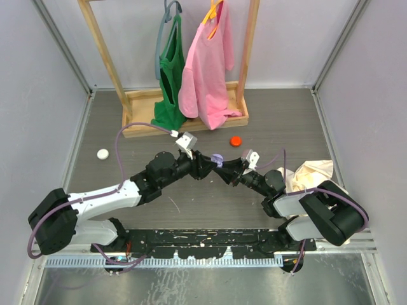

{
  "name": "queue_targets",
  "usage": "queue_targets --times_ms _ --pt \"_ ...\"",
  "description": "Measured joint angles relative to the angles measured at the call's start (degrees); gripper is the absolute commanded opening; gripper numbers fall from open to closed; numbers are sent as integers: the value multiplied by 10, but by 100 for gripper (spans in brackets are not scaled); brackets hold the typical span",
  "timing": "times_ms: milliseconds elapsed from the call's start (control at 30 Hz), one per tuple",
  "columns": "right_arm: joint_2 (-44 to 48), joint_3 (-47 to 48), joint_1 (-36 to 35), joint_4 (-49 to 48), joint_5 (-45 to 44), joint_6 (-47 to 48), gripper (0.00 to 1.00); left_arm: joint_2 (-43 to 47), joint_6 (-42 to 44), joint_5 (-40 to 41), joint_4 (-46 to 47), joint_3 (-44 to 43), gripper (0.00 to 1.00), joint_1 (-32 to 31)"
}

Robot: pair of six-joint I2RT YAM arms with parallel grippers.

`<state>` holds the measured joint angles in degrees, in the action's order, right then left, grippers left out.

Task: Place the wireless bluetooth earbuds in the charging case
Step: Place the earbud in the charging case.

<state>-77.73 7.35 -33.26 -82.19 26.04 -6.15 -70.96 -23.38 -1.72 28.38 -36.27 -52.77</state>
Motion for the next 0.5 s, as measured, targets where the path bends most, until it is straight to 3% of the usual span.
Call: queue_targets --times_ms 167,500 --pt "0 0 0 0 0 0 1 9 -8 9 -22 -4 48 0" --pt "0 0 0 -1 0 0 1 24 -15 26 -86 -19 49 0"
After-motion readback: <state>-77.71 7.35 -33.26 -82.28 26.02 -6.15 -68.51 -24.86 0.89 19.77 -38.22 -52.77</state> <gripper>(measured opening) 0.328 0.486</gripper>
